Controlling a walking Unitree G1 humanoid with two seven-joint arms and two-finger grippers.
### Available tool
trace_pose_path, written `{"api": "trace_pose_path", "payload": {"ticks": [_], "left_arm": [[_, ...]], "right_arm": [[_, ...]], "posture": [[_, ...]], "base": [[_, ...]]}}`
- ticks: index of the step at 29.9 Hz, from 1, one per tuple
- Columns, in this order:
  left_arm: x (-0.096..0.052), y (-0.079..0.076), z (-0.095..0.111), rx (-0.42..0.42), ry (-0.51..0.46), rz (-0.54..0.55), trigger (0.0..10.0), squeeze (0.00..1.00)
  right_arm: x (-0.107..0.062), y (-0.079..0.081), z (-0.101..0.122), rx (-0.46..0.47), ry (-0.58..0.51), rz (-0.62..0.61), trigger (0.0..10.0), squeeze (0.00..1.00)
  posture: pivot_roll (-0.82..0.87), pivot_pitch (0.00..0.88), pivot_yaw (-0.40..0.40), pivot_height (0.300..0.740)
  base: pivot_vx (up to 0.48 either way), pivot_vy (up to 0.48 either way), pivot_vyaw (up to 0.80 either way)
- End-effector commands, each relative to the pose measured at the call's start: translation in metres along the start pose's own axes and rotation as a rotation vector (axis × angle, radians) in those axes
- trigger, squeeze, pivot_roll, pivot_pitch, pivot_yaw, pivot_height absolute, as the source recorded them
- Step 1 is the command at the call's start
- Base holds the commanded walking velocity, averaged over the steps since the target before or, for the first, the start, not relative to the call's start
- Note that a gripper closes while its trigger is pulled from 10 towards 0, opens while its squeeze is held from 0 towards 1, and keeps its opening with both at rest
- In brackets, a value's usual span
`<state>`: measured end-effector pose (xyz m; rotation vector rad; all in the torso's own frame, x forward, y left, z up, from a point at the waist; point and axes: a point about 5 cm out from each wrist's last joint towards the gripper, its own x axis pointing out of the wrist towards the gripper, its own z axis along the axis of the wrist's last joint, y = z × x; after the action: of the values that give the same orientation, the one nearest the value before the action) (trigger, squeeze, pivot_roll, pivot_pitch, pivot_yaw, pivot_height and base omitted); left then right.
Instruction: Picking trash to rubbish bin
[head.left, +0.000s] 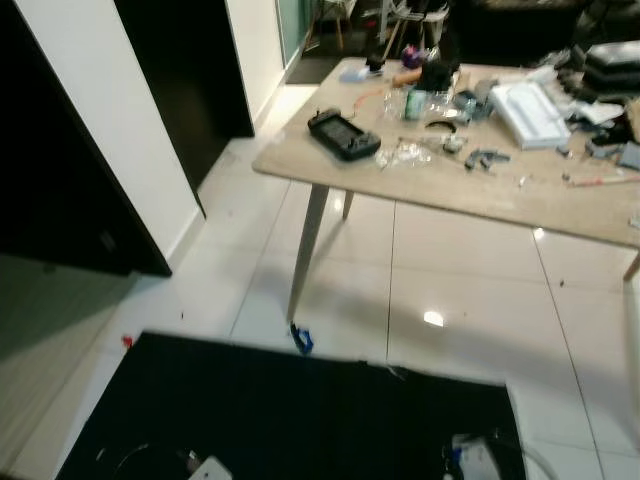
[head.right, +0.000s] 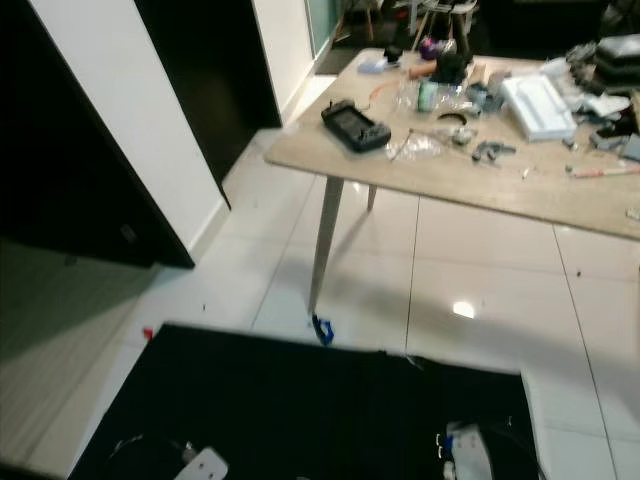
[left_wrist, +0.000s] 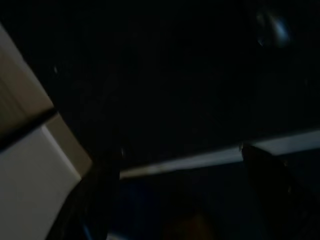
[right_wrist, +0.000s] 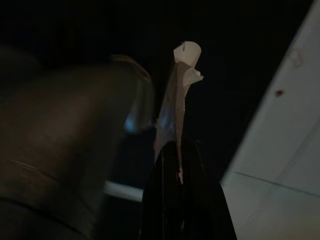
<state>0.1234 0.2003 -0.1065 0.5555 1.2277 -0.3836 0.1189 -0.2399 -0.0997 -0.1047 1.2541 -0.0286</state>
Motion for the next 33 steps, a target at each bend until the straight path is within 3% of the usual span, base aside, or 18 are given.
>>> {"api": "trace_pose_path", "payload": {"ticks": [1,7,27,33], "left_arm": [[-0.0005,-0.0016,-0.0078,0.002,0.024,-0.002,10.0,0.00],[-0.0004,-0.0066,-0.0108,0.003,0.030,-0.010,10.0,0.00],[-0.0011,-0.0008,-0.0124,0.010,0.033,-0.002,10.0,0.00],[-0.0001,-0.0061,-0.0079,0.013,0.026,-0.008,10.0,0.00]], "right_arm": [[0.0011,0.0091,-0.0038,-0.077,0.016,0.029,10.0,0.00],[0.0012,0.0096,-0.0044,-0.124,0.025,0.035,10.0,0.00],[0.0017,0.0134,-0.0036,-0.160,0.023,0.046,10.0,0.00],[0.0017,0.0138,-0.0036,-0.166,0.024,0.049,10.0,0.00]], "posture": [[-0.05,0.055,0.066,0.740],[-0.05,0.059,0.065,0.740],[-0.05,0.058,0.073,0.740],[-0.05,0.058,0.073,0.740]], "base": [[0.000,0.000,0.73],[0.000,0.000,0.73],[0.000,0.000,0.73],[0.000,0.000,0.73]]}}
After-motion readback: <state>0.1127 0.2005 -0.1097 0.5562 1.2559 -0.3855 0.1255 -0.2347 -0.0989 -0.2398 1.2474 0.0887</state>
